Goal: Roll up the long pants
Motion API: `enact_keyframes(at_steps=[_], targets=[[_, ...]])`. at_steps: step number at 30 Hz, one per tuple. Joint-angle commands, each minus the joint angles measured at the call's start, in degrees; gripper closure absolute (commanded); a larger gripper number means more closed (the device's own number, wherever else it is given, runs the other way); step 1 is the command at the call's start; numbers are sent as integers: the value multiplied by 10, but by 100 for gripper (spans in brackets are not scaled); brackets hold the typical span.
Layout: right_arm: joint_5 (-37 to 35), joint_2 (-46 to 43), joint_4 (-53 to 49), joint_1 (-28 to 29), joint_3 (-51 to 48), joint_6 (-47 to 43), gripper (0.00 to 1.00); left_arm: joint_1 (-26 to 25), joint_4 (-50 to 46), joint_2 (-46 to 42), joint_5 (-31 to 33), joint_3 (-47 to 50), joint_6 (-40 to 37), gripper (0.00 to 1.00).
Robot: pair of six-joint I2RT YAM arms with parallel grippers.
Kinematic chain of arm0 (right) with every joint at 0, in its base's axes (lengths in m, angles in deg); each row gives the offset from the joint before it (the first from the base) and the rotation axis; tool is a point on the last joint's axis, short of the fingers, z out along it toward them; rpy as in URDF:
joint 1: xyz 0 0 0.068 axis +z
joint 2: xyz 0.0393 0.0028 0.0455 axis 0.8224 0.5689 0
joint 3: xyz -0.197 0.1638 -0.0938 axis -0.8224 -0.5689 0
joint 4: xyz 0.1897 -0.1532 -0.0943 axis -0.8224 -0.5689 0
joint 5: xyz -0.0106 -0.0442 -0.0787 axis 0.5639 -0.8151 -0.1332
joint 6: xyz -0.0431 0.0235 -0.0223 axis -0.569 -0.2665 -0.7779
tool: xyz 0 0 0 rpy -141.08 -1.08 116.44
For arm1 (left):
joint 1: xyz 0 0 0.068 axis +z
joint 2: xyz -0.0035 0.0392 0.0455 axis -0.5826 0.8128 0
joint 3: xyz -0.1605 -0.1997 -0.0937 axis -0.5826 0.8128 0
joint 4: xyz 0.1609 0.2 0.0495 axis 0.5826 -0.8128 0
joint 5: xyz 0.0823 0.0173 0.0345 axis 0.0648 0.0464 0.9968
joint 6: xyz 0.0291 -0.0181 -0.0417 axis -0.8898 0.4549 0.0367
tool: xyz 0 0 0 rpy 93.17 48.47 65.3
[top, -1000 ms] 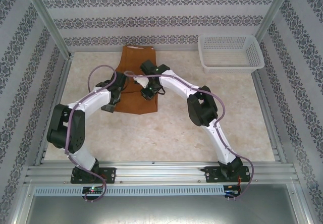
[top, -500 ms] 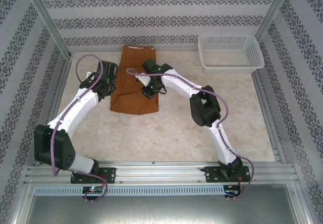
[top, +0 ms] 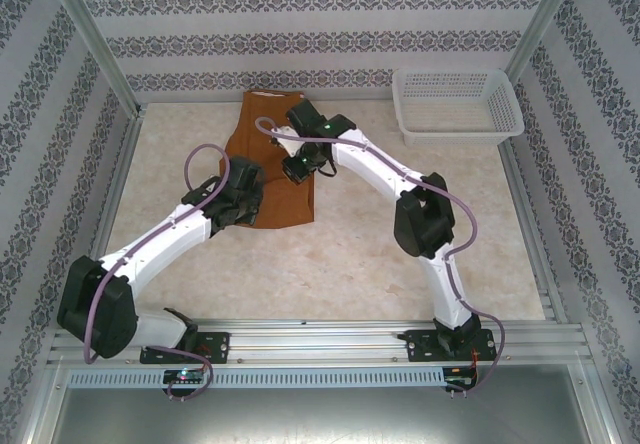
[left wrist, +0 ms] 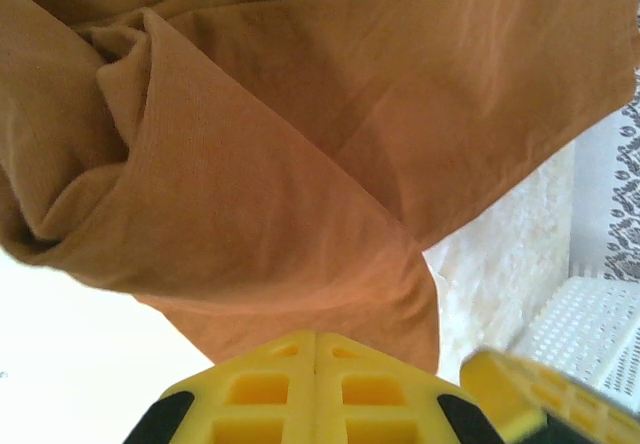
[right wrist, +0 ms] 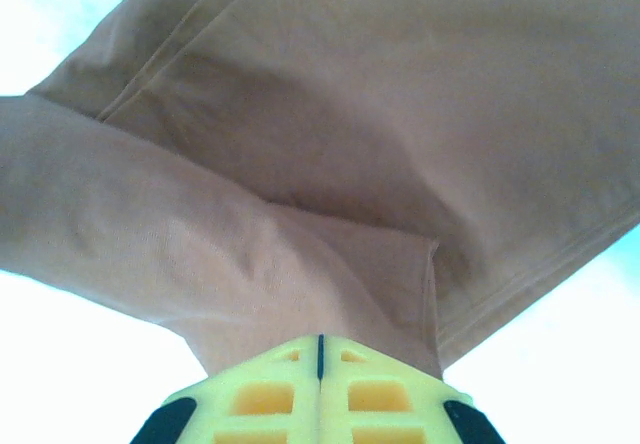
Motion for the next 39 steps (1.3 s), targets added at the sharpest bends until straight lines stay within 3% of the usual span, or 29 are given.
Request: enact_keyframes(at_steps=[1, 12, 20, 24, 25, 27, 28, 31, 34, 39], targets=[[9, -21, 25, 11, -33, 23, 100, -3, 22, 32, 59, -1, -1, 100], [20, 52, 22, 1, -38, 25, 100, 41, 36, 174, 152, -66, -53, 100], [10, 97, 12, -12, -44, 18, 100, 92, 22, 251, 155, -113, -114, 100], [4, 50, 32, -8, -89, 18, 100, 100, 37, 279, 146, -126, -131, 100], [2, 29, 30, -2, -102, 15, 89, 103, 45, 285, 141, -129, -138, 99], [-18, -20, 27, 20, -128, -2, 50, 108, 48, 298, 132, -138, -144, 98], [-39, -48, 29, 40, -147, -15, 40, 109, 50, 303, 129, -144, -147, 98], [-125, -106, 43, 104, -190, -60, 28, 112, 61, 314, 117, -153, -149, 97], [-232, -118, 75, 156, -227, -111, 23, 115, 64, 327, 101, -166, -152, 96], [-299, -91, 158, 188, -264, -152, 21, 117, 61, 335, 81, -184, -159, 96]])
